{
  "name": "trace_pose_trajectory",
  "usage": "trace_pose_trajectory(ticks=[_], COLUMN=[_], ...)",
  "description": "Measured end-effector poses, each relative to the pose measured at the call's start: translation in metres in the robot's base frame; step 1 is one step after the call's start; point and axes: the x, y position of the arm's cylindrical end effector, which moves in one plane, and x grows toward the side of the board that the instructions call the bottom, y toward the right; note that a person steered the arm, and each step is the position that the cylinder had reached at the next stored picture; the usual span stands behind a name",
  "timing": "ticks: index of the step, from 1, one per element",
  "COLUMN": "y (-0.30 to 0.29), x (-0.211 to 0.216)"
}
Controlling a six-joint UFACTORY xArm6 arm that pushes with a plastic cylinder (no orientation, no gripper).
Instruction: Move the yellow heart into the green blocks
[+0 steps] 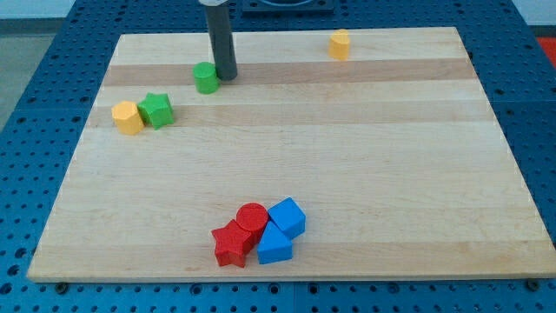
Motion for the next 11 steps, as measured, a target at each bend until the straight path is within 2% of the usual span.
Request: trace_pose_trajectory(ticks=[2, 3, 4, 6, 7, 8, 9, 11], y=[-0.036, -0.040, -0.011, 0.173, 0.262, 0.294, 0.290, 0.257], x=[0.030, 0.032, 0.027, 0.037, 0.023, -0.053, -0.092, -0.097])
